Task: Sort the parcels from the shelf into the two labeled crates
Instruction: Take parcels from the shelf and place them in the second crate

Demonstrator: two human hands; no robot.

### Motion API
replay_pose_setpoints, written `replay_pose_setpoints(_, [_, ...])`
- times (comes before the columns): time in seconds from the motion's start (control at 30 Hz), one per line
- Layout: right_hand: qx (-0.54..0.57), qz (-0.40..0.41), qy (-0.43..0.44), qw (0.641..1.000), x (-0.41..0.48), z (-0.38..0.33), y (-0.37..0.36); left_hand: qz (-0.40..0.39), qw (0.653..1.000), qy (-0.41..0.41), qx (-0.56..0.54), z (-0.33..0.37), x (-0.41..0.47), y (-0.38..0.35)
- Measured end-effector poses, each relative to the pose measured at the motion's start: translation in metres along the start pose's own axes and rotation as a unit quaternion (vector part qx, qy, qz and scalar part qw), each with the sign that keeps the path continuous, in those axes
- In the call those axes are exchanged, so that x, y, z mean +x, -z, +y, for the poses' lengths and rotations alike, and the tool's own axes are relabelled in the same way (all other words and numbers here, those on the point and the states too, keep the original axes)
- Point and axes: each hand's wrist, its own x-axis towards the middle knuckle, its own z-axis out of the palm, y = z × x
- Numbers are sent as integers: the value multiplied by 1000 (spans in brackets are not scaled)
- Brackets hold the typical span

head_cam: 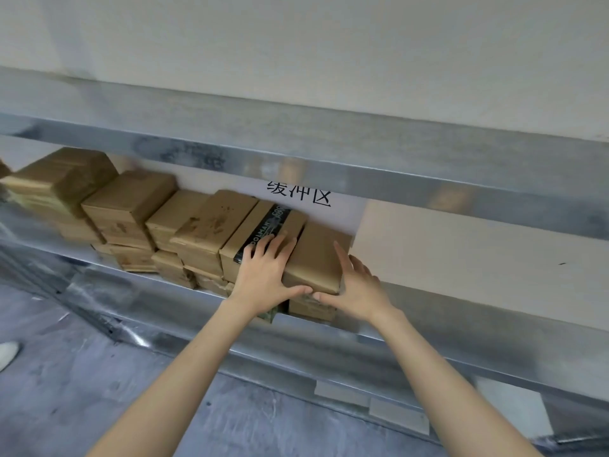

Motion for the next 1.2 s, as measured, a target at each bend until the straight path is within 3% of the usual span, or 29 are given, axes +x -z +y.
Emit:
replay_pose_setpoints(0.3, [127, -12, 16, 992, 8, 6, -8, 3, 1000, 16, -20, 5, 2, -6])
replay_pose_setpoints(0.53, [202, 29, 43, 978, -9, 15, -3, 45, 990, 45, -126, 27, -6, -1])
replay_pose_setpoints(0.7, [223, 75, 52, 970, -41, 31, 20, 20, 955, 36, -293, 61, -11, 19])
replay_pose_setpoints(0.93, [223, 135, 32, 965, -130, 81, 67, -24, 888, -5, -459, 157, -25, 50])
replay_pose_setpoints(1.2, [245, 222, -28, 943, -286, 176, 124, -34, 854, -121, -504, 328, -61, 83])
